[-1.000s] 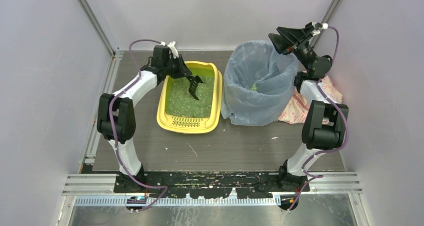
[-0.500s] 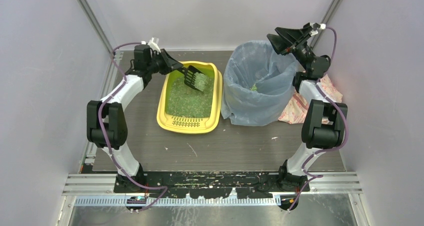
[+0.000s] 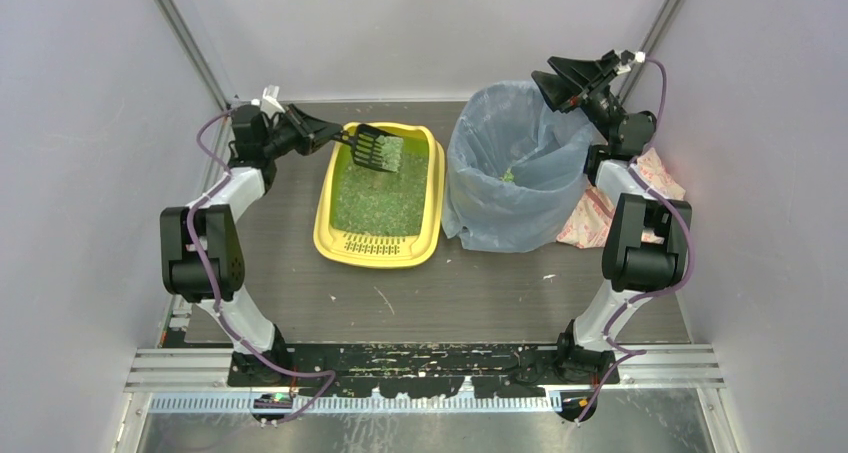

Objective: Clean the litter box

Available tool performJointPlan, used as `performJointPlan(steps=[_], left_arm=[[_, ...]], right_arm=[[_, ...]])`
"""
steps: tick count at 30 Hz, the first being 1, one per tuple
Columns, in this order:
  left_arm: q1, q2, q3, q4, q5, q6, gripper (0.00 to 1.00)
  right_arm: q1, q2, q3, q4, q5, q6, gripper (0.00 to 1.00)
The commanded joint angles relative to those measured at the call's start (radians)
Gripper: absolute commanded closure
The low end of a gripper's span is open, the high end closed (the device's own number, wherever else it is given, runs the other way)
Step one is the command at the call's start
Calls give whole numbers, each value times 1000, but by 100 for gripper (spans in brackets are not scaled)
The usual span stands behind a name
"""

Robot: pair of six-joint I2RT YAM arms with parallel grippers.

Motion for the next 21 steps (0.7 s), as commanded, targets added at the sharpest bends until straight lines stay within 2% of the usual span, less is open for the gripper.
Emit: performJointPlan(steps=[1,7,14,19,21], left_arm=[[33,-55,-38,271,150,-158,100],[80,40,-145,745,153,-516,100],[84,72,-199,863,152,-584,100],[94,140,-240,1101,127,-739,100],[94,151,-233,1111,140,-744,100]], right_arm=[[7,-7,50,50,1,7,35],[12,-5,63,50,1,9,35],[13,-8,54,51,1,10,35],[16,-6,60,49,2,11,35],[17,-5,62,49,2,13,35]])
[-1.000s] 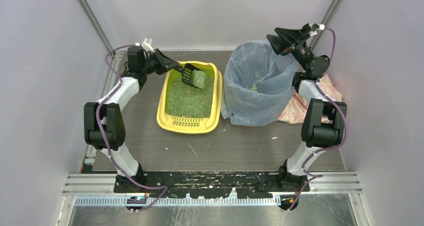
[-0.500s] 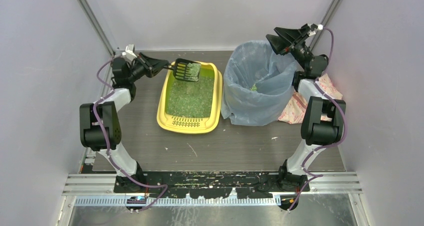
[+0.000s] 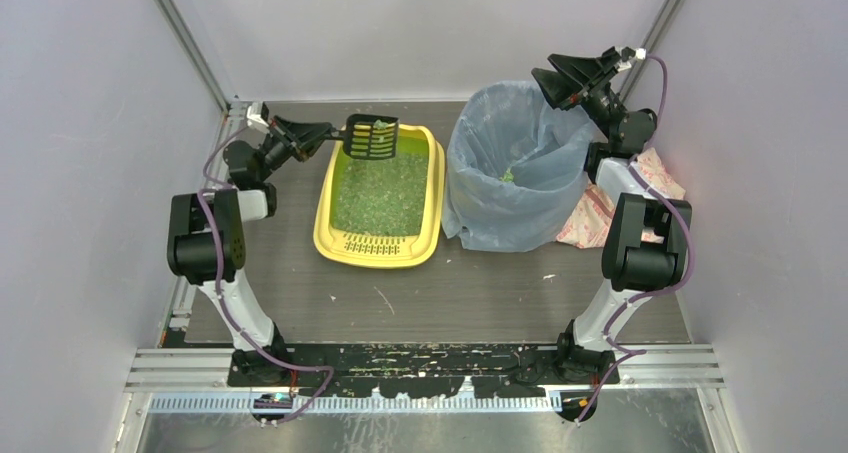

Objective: Clean the litter box

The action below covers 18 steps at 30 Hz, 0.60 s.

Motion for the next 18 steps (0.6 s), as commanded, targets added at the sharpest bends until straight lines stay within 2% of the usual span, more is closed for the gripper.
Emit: performJointPlan(steps=[1,8,14,18], left_arm=[[10,26,5,224,21,-93,100],[9,0,26,163,24,-79,100],[-2,-82,93,-120,-39,-59,100],[-53,-161,205,-453,-57,73,100]], right_arm=[[12,-10,40,50,2,5,35],[15,-8,45,49,2,7,35],[15,-10,44,49,4,7,35],[16,-10,39,50,5,7,35]])
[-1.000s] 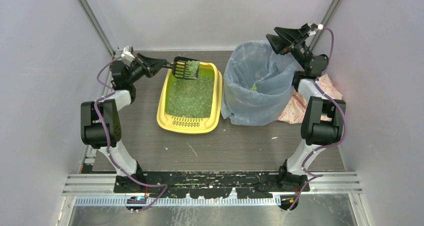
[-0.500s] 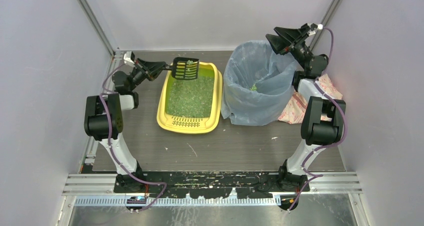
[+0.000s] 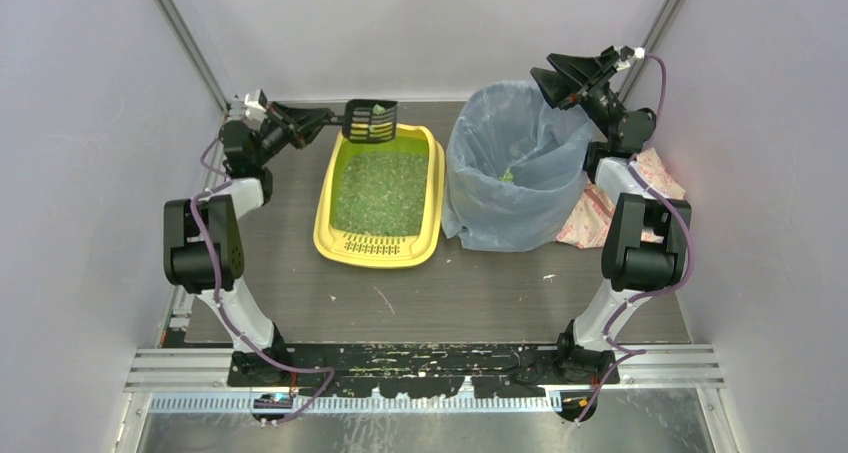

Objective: Clean the litter box

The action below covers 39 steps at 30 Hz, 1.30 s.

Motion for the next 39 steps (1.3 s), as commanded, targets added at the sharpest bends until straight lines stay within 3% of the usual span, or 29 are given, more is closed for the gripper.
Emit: performJointPlan(steps=[1,11,20,32,39], left_arm=[[-58,-145,156,-352,-45,152,100],[-249,-148,432,-712,-134,273,100],[-390,-5,742,-868,-191,359,100],[-564,217,1287,-1344,-191,868,100],[-677,116,1258,-1392,-307,1254,100]], right_arm=[[10,-13,34,50,5,4,35],[10,-40,31,50,43,15,36],[8,-116,123,48,72,52,36],[-53,-209,92,49,84,52,36],[-62,-212,66,49,78,42,36]])
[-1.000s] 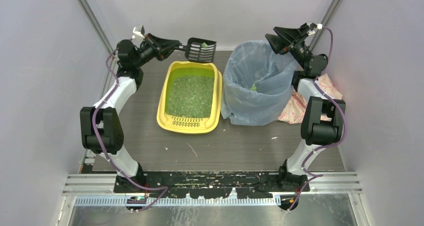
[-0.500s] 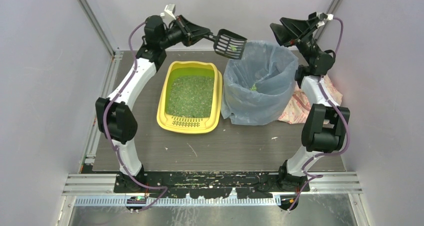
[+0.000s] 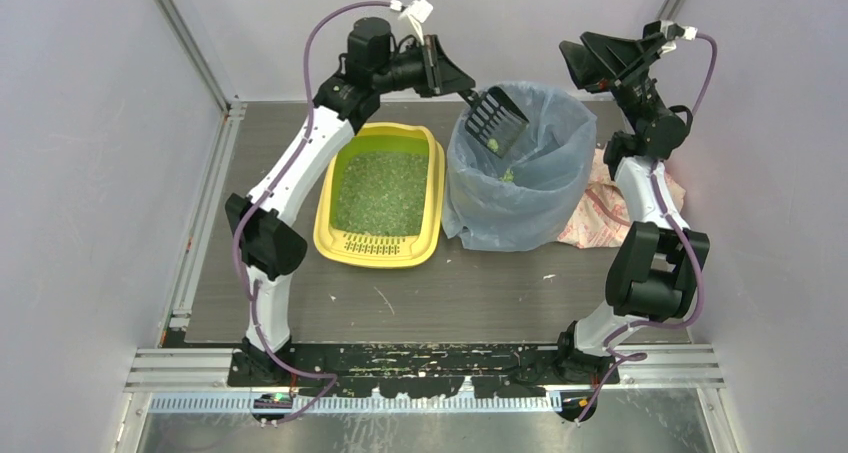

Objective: Clean the litter box

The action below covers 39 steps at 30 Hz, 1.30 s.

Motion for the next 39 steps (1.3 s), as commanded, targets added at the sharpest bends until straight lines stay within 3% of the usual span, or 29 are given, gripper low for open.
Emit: performJointPlan(steps=[1,4,9,20,26,30,34,39], left_arm=[[-69,-130,-7,-83,-124,368,100],[-108,-163,-2,-146,-203,509,100],[-148,-175,73,-215,-286,613,100],[-154,-233,76,-181,-333,574,100],[101,-291,-50,105,-128,66,100],[210,-363,-111,57,-161,101,100],[351,-459,-281,123,-155,15,100],[428,-518,-441,-44,-202,121,100]], right_arm=[[-2,-38,-3,40,11,-7,36],[-3,-30,1,40,9,-8,36],[-2,-18,-4,41,9,-7,36],[5,2,-28,42,1,-11,36],[8,1,-55,42,-6,-19,36],[9,3,-62,42,-11,-22,36],[12,14,-66,41,-13,-27,36],[18,37,-44,40,-12,-20,36]])
